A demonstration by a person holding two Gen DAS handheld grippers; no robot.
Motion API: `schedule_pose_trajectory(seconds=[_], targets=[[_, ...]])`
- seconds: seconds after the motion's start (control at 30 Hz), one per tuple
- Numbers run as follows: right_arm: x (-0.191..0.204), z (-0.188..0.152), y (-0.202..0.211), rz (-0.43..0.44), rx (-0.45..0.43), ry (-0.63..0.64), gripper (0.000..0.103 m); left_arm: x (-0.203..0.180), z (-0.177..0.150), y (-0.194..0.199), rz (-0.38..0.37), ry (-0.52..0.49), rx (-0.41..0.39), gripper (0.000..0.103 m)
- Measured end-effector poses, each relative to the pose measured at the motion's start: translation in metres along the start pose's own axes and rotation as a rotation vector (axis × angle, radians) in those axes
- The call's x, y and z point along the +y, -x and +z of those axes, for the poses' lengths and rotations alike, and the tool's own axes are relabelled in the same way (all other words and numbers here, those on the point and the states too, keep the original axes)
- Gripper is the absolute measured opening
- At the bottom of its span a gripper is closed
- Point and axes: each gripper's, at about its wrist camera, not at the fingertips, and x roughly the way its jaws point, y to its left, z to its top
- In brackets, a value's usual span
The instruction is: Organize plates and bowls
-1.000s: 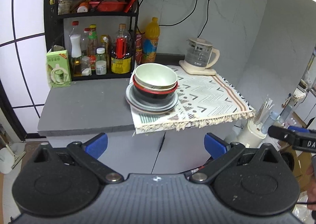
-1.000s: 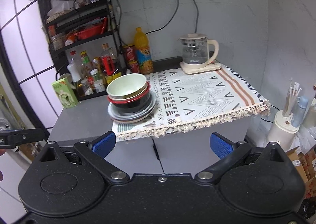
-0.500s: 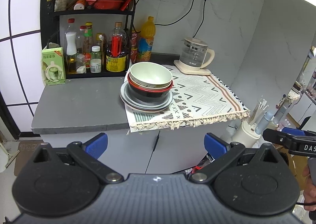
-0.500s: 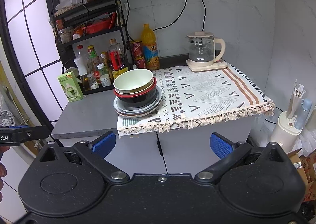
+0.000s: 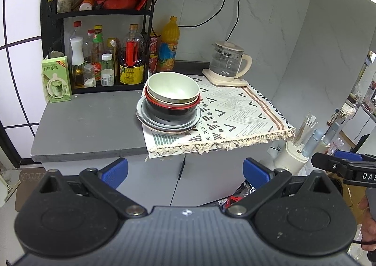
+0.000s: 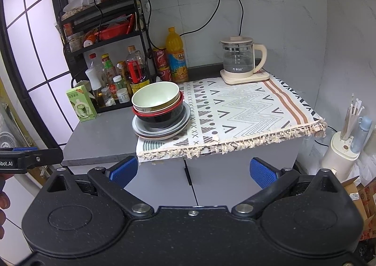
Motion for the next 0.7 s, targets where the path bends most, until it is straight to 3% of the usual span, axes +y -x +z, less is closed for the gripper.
schedule_pose_trajectory(seconds=[0.7], targets=[[-0.0059,-0.0011,-0.0086,-0.001,0.01,-0.011,0.103,-0.01,0.0028,-0.0061,0.005,-0.005,0.002,0.103]])
